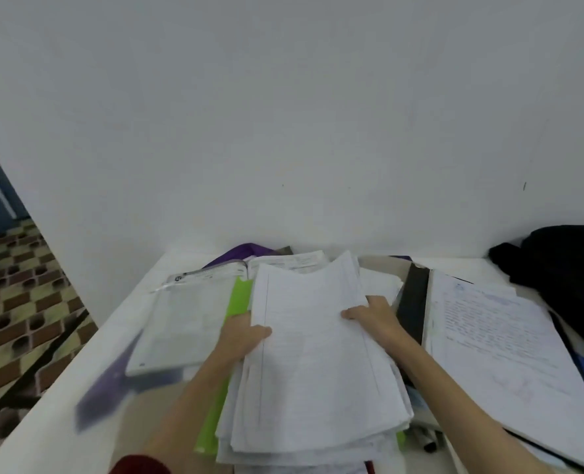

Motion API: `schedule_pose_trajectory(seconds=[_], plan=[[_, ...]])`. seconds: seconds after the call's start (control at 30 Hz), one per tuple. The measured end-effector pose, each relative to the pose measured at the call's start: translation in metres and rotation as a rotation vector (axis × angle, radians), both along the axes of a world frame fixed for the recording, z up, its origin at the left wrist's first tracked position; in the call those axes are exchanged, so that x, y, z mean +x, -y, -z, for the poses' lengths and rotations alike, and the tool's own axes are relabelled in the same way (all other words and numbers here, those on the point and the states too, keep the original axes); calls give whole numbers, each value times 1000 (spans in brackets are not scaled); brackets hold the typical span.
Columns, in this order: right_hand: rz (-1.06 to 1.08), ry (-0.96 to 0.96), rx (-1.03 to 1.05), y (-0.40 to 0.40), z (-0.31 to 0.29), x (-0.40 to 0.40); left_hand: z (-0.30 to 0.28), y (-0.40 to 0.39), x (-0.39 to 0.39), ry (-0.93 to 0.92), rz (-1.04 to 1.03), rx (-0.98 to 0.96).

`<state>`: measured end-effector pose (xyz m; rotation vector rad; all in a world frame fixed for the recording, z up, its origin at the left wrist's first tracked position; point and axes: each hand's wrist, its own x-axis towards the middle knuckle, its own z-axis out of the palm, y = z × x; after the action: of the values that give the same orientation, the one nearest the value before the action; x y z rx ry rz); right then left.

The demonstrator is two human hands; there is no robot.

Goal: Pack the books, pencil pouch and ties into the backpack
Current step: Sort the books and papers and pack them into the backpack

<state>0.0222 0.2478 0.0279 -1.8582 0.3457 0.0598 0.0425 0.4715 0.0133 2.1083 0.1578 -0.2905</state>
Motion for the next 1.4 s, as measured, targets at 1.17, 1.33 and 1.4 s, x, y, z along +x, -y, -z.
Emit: schedule_pose_trajectory(seconds=[1.17,1.33,1.4], plan=[[359,605,334,113,-113,-80,-122,126,-13,524,417,-799],[445,710,296,167,-124,-96,-137,193,-26,663,454,-818],[458,729,291,188,-130,-99,-142,217,-28,686,464,-829]])
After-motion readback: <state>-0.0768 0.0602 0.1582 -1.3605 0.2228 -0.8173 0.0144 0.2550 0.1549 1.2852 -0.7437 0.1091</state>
